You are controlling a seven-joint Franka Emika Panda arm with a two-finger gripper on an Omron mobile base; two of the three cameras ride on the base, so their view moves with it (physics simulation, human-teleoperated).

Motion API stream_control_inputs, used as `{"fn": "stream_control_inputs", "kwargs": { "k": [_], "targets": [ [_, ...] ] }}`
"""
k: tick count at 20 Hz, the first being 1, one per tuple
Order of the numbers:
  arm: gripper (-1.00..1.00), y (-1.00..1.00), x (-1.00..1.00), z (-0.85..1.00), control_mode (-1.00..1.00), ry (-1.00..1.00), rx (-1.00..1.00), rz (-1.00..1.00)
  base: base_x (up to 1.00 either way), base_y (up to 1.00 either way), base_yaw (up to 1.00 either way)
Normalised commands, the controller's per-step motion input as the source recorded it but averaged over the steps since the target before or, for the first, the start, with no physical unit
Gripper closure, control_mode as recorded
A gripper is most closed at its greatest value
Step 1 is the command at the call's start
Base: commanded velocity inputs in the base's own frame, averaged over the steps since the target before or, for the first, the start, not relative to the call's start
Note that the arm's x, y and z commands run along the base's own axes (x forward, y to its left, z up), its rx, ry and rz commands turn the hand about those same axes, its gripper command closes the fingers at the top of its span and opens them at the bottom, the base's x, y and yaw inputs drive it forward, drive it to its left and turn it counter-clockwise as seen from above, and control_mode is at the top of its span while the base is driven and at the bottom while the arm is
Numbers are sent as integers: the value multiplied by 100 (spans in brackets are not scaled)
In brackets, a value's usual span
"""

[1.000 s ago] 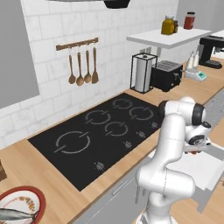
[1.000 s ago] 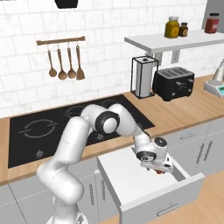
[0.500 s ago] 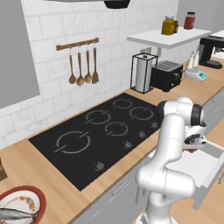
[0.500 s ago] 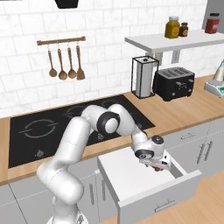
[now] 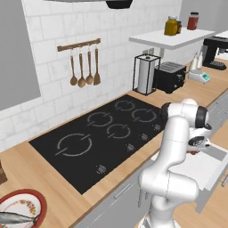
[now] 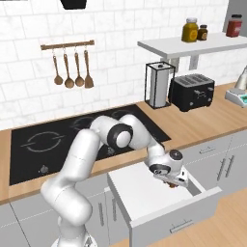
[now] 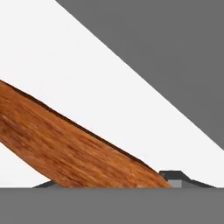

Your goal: Pick up the knife from the drawer and place it on the cutting board. Then place the meat from the plate to the cutting board.

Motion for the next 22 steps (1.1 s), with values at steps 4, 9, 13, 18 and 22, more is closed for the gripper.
{"fn": "stream_control_inputs", "kwargs": {
  "k": [4,9,13,18,22],
  "targets": [
    [100,-10,-46,24,-100,-7,16,0,0,0,0],
    [100,-12,-98,53,-100,-1,13,0,0,0,0],
    [100,-1,-98,94,-100,5,2,1,0,0,0],
    [100,3,-90,100,-100,18,-1,0,0,0,0],
    [100,0,-100,100,-100,6,-1,8,0,0,0]
  ]
}}
